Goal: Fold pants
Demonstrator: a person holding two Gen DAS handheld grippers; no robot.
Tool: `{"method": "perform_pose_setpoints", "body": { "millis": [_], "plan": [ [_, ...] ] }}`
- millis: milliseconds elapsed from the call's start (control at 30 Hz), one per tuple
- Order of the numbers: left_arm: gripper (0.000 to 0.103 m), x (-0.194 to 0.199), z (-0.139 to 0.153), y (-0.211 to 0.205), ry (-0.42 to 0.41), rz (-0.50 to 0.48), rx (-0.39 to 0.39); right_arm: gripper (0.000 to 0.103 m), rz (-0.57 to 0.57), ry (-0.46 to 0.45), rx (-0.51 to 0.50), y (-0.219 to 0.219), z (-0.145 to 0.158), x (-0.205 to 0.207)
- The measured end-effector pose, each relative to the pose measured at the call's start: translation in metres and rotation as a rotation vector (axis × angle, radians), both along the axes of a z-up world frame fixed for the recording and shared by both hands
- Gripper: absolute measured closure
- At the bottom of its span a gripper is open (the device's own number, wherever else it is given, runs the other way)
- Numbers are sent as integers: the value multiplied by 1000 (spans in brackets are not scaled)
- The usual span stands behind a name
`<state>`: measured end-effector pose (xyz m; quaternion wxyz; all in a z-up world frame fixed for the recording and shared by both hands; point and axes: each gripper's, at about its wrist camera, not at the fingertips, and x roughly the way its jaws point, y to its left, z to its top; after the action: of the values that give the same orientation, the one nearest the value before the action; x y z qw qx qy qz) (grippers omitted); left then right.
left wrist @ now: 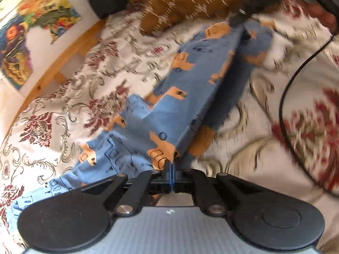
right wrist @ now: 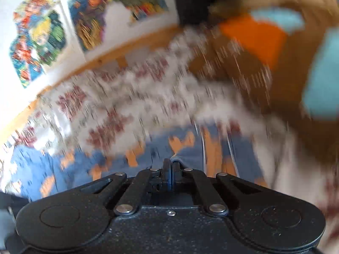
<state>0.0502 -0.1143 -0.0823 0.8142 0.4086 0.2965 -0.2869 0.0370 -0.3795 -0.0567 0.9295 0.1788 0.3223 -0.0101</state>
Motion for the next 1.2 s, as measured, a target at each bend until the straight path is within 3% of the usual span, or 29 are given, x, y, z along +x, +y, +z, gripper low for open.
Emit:
{"method": "perform_pose_setpoints", "body": {
  "millis": [100, 200, 267, 333, 400, 467, 567, 667, 700, 833, 933, 1067, 1133, 1200],
  "plan": [
    [103, 0, -10, 1, 1, -19, 35, 103, -23, 63, 34, 0, -27, -13],
    [103, 4, -11, 0, 17, -16, 33, 101, -13, 58, 8, 5, -32, -18],
    [102, 7, -9, 1, 33, -16, 18, 85, -16, 60, -3, 4, -34, -20],
    [98, 13, -3, 5, 88, -2, -20, 75, -4, 49, -12, 2, -32, -25],
    [86, 24, 10, 12, 187, 28, -91, 59, 10, 31, -29, -1, -26, -32],
    [68, 37, 23, 15, 273, 52, -160, 34, 17, 8, -5, -9, -22, -38],
    [32, 59, 43, 7, 317, 61, -244, 18, 29, -25, -3, -18, -16, -45],
    [4, 87, 63, -22, 348, 27, -316, 6, 36, -38, -158, -14, -11, -48],
    [0, 97, 68, -36, 356, 13, -341, 5, 47, -43, -217, -12, -11, -48],
    [0, 134, 76, -102, 384, -40, -392, 4, 45, -57, -470, -2, -16, -51],
    [0, 153, 71, -152, 401, -103, -373, 4, 28, -30, -536, -5, -25, -46],
    [1, 165, 57, -202, 446, -163, -331, 10, 85, -40, -651, 3, -34, -37],
    [5, 164, 51, -216, 452, -193, -315, 16, 113, -51, -708, 9, -37, -33],
    [17, 166, 45, -226, 462, -221, -288, 23, 139, -52, -749, 13, -41, -28]
  ]
}}
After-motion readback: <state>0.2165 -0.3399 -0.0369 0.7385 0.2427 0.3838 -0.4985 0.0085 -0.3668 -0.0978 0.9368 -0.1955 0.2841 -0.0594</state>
